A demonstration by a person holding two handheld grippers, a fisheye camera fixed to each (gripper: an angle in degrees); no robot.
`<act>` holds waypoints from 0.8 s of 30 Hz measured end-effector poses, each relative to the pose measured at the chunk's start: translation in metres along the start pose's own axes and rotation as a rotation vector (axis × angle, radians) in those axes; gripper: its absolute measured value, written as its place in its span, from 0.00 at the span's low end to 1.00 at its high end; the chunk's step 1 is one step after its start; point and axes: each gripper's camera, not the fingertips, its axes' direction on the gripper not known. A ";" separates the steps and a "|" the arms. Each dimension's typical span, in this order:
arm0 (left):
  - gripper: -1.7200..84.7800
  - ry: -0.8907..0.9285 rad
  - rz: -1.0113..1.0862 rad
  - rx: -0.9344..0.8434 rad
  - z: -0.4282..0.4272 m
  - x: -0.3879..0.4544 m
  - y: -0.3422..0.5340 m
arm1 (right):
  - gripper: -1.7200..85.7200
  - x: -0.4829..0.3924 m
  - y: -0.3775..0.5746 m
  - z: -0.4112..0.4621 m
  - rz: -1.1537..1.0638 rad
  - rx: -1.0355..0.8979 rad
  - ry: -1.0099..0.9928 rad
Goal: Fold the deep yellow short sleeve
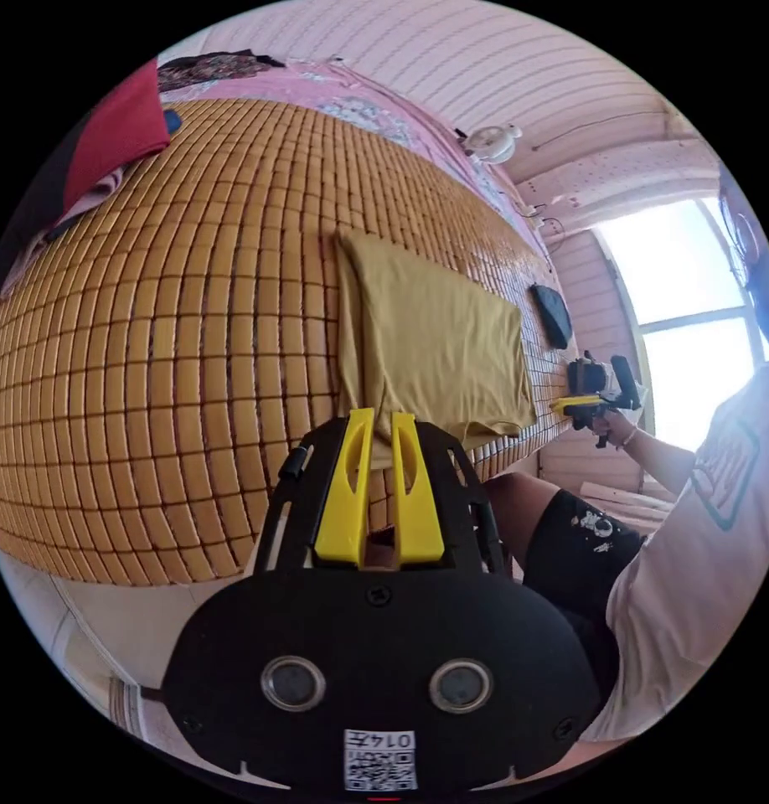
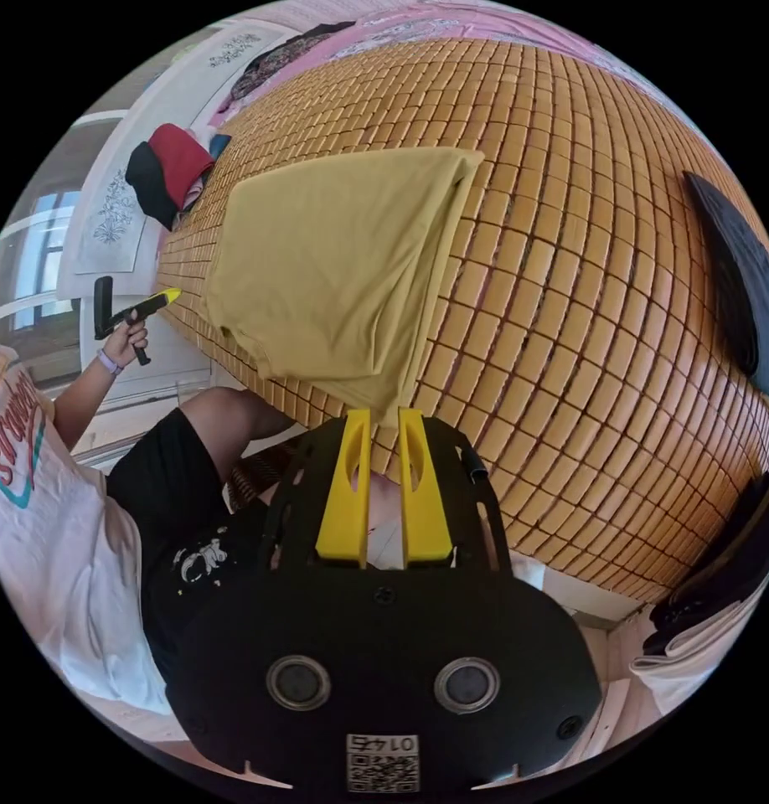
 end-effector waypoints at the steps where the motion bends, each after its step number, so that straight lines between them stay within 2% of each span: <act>1: 0.06 -0.003 -0.022 -0.011 0.002 -0.001 0.005 | 0.08 -0.007 0.005 0.007 0.008 -0.002 0.015; 4: 0.04 -0.024 -0.020 -0.002 0.006 0.011 0.014 | 0.07 -0.039 0.006 0.011 -0.041 0.052 0.114; 8: 0.02 -0.098 0.148 -0.045 0.037 0.058 0.011 | 0.03 -0.084 -0.007 0.030 -0.108 0.100 0.298; 13: 0.01 -0.278 0.344 -0.093 0.091 0.108 0.025 | 0.02 -0.106 -0.021 0.089 -0.064 -0.049 0.448; 15: 0.01 -0.352 0.361 -0.234 0.125 0.114 0.035 | 0.02 -0.116 -0.021 0.094 -0.056 -0.049 0.482; 24: 0.01 -0.359 0.446 -0.137 0.140 0.124 0.084 | 0.01 -0.146 0.005 0.117 0.062 0.076 0.541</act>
